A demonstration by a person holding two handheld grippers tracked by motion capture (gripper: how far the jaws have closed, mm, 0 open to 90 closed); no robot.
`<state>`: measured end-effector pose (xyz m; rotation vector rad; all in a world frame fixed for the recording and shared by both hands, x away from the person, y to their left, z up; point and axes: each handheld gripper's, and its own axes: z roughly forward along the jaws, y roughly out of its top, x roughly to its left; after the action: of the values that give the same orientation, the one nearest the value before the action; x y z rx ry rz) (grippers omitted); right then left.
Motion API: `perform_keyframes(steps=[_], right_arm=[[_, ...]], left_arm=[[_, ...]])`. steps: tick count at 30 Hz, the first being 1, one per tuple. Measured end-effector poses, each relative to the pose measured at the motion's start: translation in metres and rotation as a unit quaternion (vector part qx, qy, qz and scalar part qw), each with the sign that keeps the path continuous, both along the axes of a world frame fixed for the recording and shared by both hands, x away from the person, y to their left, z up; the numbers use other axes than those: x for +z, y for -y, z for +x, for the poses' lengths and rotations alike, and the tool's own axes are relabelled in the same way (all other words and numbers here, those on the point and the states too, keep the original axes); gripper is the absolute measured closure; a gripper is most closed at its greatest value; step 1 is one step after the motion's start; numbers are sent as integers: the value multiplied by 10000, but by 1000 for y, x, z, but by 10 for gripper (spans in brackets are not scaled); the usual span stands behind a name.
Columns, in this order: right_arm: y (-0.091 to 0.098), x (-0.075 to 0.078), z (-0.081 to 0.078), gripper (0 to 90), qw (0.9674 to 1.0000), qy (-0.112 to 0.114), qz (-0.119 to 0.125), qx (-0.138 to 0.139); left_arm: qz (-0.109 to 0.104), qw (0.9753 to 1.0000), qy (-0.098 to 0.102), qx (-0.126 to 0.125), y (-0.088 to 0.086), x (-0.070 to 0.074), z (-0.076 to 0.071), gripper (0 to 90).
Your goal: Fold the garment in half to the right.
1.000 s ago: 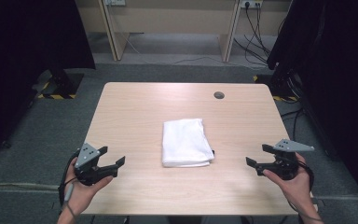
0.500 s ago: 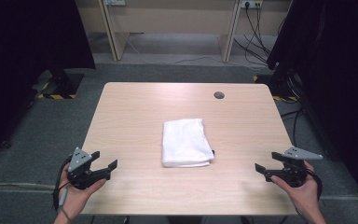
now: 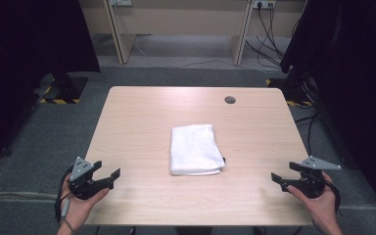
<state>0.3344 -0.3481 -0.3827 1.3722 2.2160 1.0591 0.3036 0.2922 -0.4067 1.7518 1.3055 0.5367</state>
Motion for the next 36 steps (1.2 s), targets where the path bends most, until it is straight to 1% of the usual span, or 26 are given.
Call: perform_keyframes(steps=[7, 13, 18, 24, 36], right_arm=[[3, -6, 1, 94, 9999, -37, 11, -99], [5, -10, 2, 89, 9999, -83, 4, -143], [6, -13, 3, 88, 9998, -78, 10, -180], [10, -15, 3, 87, 9996, -61, 39, -260], [12, -20, 3, 85, 9994, -75, 40, -322]], left_arm=[[15, 10000, -9, 69, -1, -3, 2, 223], [27, 10000, -26, 70, 0, -7, 4, 223], [60, 10000, -33, 38, 3, -9, 5, 223], [42, 10000, -36, 42, 5, -13, 5, 223], [51, 10000, -66, 10, 8, -17, 6, 222]])
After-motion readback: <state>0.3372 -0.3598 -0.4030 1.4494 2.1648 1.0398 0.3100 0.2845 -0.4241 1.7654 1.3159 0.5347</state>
